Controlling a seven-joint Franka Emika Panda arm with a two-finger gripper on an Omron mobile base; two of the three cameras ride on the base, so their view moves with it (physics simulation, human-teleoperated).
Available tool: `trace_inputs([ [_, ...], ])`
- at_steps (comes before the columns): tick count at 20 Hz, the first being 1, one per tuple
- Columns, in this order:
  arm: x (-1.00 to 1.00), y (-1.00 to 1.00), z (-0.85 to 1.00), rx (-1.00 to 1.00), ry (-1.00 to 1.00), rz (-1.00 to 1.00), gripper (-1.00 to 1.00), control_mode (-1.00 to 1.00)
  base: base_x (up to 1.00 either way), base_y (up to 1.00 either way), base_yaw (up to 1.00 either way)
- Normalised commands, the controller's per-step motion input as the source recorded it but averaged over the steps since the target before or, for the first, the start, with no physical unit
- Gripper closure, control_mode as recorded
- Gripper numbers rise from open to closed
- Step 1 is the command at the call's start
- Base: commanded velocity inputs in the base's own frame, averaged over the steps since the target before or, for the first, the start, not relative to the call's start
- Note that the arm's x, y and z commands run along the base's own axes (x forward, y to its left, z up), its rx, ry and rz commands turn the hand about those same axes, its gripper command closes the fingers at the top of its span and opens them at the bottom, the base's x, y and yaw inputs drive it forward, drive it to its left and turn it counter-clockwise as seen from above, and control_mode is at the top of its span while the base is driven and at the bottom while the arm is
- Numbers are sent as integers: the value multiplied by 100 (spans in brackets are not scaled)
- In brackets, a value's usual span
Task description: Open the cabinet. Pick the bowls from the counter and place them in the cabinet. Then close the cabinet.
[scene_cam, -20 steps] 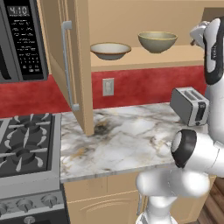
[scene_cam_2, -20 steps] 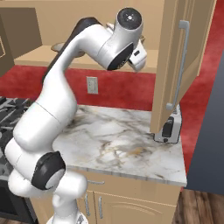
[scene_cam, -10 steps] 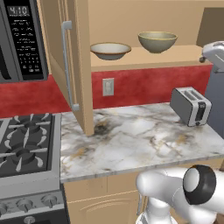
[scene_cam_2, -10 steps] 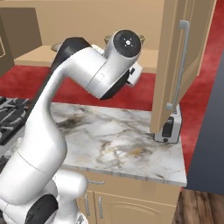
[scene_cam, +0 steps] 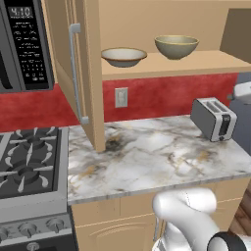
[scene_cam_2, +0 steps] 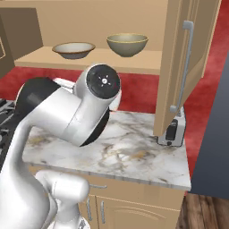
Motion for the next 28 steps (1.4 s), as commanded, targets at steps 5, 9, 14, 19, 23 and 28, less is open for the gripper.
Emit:
trace_inputs([
  [5, -100, 100, -52, -23, -20, 16, -100, -100, 0, 0, 0],
  [9, -100, 100, -4, -16, -23, 14, -100, -100, 0, 0, 0],
  [14, -100, 83, 46, -12, -12, 1, -100, -100, 0, 0, 0],
  [19, -100, 63, 44, -16, -8, 0, -100, -100, 0, 0, 0],
  [23, -86, 98, 12, -20, 0, 0, -100, -100, 0, 0, 0],
  [28, -40, 100, 0, -4, -2, -3, -100, -100, 0, 0, 0],
])
